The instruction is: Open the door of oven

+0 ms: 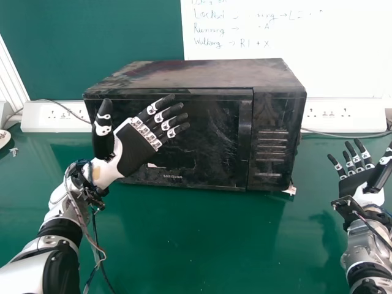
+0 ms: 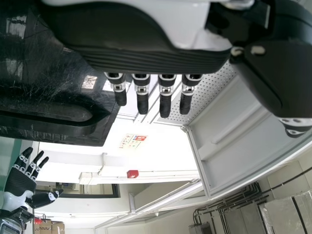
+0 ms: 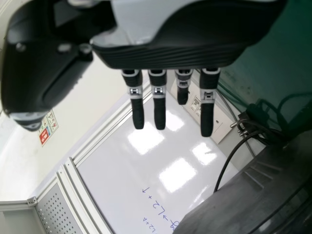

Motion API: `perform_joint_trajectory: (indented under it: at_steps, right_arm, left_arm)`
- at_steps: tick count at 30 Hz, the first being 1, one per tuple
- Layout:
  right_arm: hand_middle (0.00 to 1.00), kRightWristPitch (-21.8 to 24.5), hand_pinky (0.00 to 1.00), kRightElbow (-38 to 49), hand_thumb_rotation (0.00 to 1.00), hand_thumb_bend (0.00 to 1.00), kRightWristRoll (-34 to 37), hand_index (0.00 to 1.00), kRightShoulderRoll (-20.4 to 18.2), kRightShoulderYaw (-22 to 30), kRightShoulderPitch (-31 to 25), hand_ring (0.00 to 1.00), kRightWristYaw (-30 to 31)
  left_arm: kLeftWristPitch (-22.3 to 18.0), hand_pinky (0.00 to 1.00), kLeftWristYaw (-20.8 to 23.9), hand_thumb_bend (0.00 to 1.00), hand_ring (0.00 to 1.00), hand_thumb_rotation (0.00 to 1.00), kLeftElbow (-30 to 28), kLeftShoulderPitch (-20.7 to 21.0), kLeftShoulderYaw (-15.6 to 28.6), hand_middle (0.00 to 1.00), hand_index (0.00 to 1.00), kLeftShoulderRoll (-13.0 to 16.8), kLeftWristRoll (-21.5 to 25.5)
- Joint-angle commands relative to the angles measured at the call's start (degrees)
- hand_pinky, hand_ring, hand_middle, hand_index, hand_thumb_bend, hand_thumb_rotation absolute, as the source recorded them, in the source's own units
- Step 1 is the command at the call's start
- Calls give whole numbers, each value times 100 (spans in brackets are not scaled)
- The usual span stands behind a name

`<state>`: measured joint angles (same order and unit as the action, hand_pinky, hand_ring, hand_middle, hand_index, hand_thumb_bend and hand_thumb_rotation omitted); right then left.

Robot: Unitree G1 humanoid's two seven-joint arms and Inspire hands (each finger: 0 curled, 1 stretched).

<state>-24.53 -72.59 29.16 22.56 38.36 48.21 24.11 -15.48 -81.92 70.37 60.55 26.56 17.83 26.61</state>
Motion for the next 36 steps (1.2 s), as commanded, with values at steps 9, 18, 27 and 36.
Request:
perform_joint_trajectory:
  at_steps: [9,18,27,36]
  right_arm:
    - [100,-68,99,67,96,100,65,100,-60,41,-24,100,48]
    - [100,-42,100,67,97,100,79,100,-53,56,-17,100,58]
    - [100,-41,99,69,96,100,73,100,-61,51,-20,100,16]
    - [100,-40,98,60,96,100,64,100,-49,42,-31,100,22]
  left_arm:
    - [86,64,203,97,81,75,18,111,-160,87,85,-191,-149]
    - [-41,65,499,94,82,81,30,95,-248,88,87,-323,-256]
    - [-151,66,779,92,83,85,17,91,-340,88,88,-554,-338]
    - [-155,64,984,91,82,84,1,68,-428,88,88,-797,-416]
